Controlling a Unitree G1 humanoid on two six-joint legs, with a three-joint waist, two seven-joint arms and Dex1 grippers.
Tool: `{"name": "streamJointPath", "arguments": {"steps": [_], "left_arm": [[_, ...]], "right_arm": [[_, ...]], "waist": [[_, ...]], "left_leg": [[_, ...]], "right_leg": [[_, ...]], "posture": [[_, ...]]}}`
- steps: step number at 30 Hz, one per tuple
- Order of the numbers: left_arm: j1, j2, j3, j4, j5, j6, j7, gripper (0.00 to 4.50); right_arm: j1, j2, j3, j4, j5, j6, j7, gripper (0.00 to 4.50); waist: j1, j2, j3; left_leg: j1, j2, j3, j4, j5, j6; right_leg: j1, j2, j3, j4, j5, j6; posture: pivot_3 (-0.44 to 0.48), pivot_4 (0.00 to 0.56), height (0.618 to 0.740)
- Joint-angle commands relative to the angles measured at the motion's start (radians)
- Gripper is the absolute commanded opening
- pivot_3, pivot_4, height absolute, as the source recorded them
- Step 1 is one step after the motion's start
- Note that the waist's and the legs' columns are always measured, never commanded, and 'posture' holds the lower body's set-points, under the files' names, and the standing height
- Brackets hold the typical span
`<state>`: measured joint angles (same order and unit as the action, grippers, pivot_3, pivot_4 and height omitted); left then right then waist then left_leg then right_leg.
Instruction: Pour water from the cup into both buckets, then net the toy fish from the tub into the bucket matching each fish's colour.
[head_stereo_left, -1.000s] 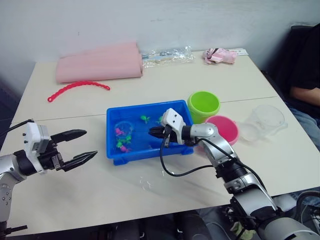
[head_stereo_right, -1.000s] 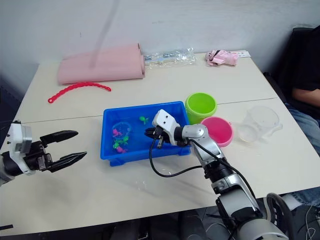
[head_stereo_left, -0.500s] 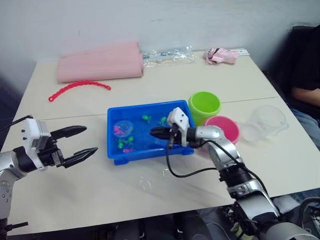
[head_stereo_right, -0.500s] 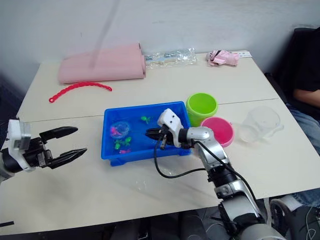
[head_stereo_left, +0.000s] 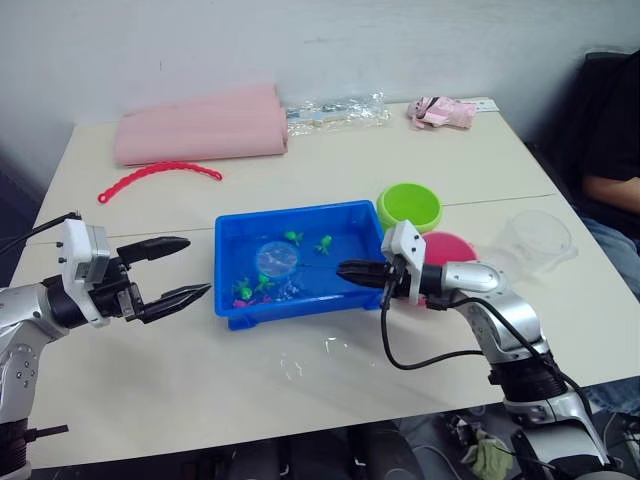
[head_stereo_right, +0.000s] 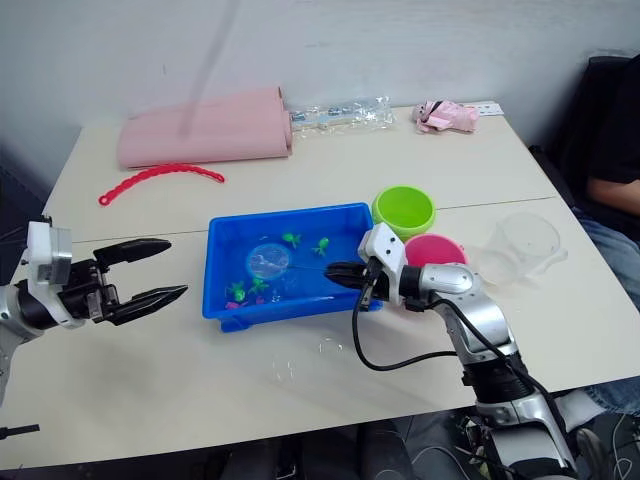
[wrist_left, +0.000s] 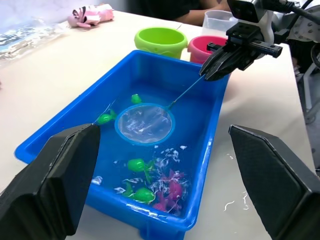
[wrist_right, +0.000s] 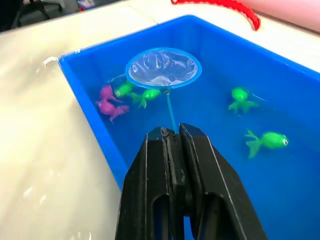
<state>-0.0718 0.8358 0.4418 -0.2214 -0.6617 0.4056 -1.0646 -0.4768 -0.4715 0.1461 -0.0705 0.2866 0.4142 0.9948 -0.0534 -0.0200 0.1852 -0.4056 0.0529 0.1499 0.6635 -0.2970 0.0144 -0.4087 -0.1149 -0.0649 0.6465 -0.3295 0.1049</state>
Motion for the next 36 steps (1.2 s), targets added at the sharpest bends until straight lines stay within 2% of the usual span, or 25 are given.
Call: {"name": "streamJointPath", "arguments": {"steps": [1, 5, 12, 20, 26, 31, 36], "left_arm": [[-0.011, 0.002, 0.004, -0.003, -0.010, -0.011, -0.006, 4.47], [0.013, 0.008, 0.026, 0.020, 0.006, -0.032, -0.009, 4.47], [0.138, 0.022, 0.099, 0.068, 0.057, -0.117, -0.057, 4.47], [0.253, -0.031, 0.113, 0.004, 0.059, -0.145, -0.028, 4.47], [0.243, -0.025, 0.114, 0.022, 0.057, -0.138, -0.025, 4.47], [0.214, -0.026, 0.090, 0.023, 0.060, -0.131, -0.012, 4.47], [0.200, -0.037, 0.071, 0.019, 0.058, -0.131, -0.003, 4.47]], "right_arm": [[-0.007, -0.013, -0.012, -0.051, 0.016, -0.014, 0.004, 0.00], [-0.021, -0.025, 0.009, -0.066, 0.014, -0.026, 0.027, 0.00], [-0.055, -0.036, 0.052, -0.064, -0.005, -0.049, 0.061, 0.00], [-0.066, -0.084, 0.080, -0.056, -0.024, -0.088, 0.122, 0.00], [-0.086, -0.088, 0.128, -0.045, -0.097, -0.105, 0.103, 0.00], [-0.100, -0.144, 0.162, -0.037, -0.153, -0.130, 0.147, 0.00], [-0.134, -0.152, 0.184, -0.017, -0.168, -0.118, 0.183, 0.00]], "waist": [[-0.001, 0.000, 0.000], [-0.001, 0.000, 0.000], [-0.002, 0.000, 0.000], [0.004, 0.000, 0.000], [0.000, -0.001, 0.000], [0.000, -0.001, 0.000], [0.000, -0.001, 0.000]], "left_leg": [[0.000, 0.000, 0.000, 0.000, 0.000, 0.000], [0.000, 0.000, 0.000, 0.000, 0.000, 0.000], [0.000, 0.001, 0.000, 0.000, 0.000, 0.000], [0.000, 0.000, 0.000, 0.001, 0.000, 0.000], [0.001, 0.001, 0.000, 0.001, 0.000, 0.000], [0.001, 0.000, 0.000, 0.001, 0.000, 0.000], [0.001, 0.000, 0.000, 0.001, 0.000, 0.000]], "right_leg": [[0.000, 0.000, 0.000, 0.000, 0.000, 0.000], [0.000, 0.001, 0.000, 0.000, 0.000, 0.000], [0.000, 0.001, 0.000, -0.001, 0.000, 0.000], [0.000, -0.002, 0.000, -0.002, 0.000, 0.000], [0.000, -0.002, 0.000, -0.002, 0.000, -0.001], [0.000, -0.002, 0.000, -0.002, 0.000, -0.001], [0.000, -0.001, 0.000, -0.002, 0.000, -0.001]], "posture": [[0.000, 0.150, 0.740], [0.000, 0.150, 0.740], [0.000, 0.150, 0.740], [0.000, 0.150, 0.740], [0.000, 0.150, 0.740], [0.000, 0.150, 0.740], [0.000, 0.150, 0.740]]}}
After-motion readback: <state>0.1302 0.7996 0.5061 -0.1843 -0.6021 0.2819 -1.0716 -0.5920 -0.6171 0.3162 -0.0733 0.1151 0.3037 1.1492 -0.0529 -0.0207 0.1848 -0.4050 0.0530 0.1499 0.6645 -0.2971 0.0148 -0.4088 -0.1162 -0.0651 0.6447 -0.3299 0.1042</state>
